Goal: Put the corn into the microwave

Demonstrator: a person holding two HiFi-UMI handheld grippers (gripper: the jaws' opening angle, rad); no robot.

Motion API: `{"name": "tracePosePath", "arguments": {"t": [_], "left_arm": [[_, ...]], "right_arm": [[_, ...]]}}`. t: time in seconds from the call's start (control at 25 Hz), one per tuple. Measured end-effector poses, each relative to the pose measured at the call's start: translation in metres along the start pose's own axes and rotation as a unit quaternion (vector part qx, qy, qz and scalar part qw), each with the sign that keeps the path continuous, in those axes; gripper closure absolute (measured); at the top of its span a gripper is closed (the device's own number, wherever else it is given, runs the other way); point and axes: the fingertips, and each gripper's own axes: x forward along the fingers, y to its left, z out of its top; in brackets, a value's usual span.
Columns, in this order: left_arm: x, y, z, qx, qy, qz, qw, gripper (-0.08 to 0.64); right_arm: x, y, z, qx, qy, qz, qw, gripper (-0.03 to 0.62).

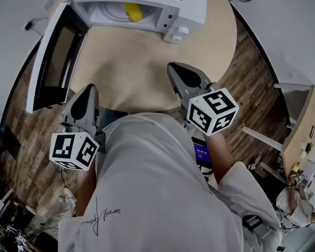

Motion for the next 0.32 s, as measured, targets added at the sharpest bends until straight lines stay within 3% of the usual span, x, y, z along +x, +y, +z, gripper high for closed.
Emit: {"name": "tracePosePath", "arguments": {"t": [0.2, 0.32], "left_arm": [[0.000, -0.005, 0.001, 0.040, 0.004, 0.006, 0.9992, 0.572], [-0.001, -0.010, 0.002, 0.043, 0.003, 0.001, 0.9991, 0.572]], "right_arm": [[0.000, -0.002, 0.000, -0.004, 0.006, -0.003, 1.000, 0.581], [-0.003, -0.002, 0.001, -0.005, 0.007, -0.006, 1.000, 0.581]]}}
